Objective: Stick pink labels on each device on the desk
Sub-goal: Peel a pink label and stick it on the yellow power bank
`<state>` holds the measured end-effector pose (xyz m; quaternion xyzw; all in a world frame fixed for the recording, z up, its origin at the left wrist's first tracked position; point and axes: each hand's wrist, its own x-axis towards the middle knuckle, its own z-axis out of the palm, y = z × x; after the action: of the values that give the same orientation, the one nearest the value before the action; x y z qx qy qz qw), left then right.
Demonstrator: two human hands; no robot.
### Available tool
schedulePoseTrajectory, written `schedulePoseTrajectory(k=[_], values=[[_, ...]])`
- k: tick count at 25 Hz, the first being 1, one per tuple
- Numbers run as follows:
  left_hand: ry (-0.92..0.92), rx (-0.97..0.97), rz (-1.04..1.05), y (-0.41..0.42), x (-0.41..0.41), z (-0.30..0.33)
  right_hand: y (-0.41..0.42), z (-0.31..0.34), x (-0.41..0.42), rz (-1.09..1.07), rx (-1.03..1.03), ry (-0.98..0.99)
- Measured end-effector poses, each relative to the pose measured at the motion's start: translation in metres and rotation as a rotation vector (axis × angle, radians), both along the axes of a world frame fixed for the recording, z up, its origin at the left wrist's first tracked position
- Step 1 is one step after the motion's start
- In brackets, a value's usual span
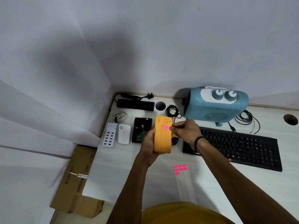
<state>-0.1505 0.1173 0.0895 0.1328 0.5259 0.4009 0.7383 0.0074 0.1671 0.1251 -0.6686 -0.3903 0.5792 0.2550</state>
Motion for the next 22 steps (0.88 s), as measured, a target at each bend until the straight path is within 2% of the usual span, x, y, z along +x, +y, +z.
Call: schedulePoseTrajectory(k=[4, 6, 8, 11, 15, 18, 22], values=[[-0.115, -0.073, -0.062, -0.02, -0.005, -0.028, -0.012, -0.039, 0.006, 0.171, -0.117, -0.044], [-0.051, -0.104, -0.065, -0.021, -0.003, -0.034, -0.015, -0.053, 0.006, 0.249, -0.149, -0.04], [0.128, -0.129, -0.063, -0.011, 0.001, -0.039, -0.016, -0.067, 0.004, 0.342, -0.096, -0.172], [0.493, -0.138, -0.014, 0.016, 0.003, -0.061, -0.007, -0.093, 0.003, 0.484, 0.083, -0.519], [0.999, -0.058, -0.174, 0.063, 0.011, -0.078, 0.021, -0.126, 0.003, 0.677, 0.15, -0.681], [1.176, -0.113, -0.308, 0.093, 0.021, -0.088, 0.041, -0.145, 0.002, 0.832, 0.136, -0.759], [1.303, -0.12, -0.396, 0.102, 0.032, -0.103, 0.055, -0.151, 0.004, 0.888, 0.128, -0.765]])
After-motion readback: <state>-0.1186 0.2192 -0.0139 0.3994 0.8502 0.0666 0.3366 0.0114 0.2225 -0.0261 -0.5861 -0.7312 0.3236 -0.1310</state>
